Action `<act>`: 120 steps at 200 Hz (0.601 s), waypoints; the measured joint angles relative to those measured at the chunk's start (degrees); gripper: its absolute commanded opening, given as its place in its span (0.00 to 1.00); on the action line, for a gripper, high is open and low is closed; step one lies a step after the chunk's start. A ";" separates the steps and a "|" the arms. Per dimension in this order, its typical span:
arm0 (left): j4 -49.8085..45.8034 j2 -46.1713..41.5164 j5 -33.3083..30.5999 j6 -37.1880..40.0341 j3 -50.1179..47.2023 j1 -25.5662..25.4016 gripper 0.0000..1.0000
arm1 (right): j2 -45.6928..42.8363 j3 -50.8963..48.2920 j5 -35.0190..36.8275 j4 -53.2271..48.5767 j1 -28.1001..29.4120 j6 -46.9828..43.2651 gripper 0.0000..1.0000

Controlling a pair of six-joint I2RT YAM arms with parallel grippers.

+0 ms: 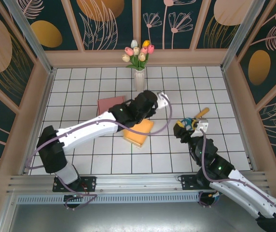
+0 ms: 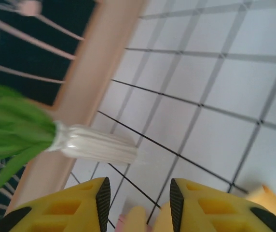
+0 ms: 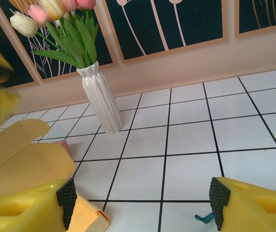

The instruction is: Fold the paper box

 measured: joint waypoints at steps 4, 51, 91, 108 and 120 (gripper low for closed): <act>-0.66 -0.39 -0.66 -2.78 0.90 0.22 0.45 | 0.00 -0.04 -0.07 0.02 0.00 -0.04 0.76; -6.78 -6.29 0.15 -24.04 -5.70 6.27 0.65 | 0.00 -0.22 -2.86 1.62 -0.11 -1.25 0.77; -9.49 -7.63 5.70 -31.43 -10.82 10.16 0.65 | 0.28 -0.96 -3.89 2.84 -0.26 -1.77 0.77; -9.53 -7.48 7.96 -32.89 -10.82 10.56 0.63 | 0.63 -1.01 -4.28 2.97 -0.26 -1.90 0.77; -9.66 -6.71 8.98 -33.46 -10.69 10.78 0.60 | 0.72 -1.03 -4.55 2.97 -0.26 -2.01 0.77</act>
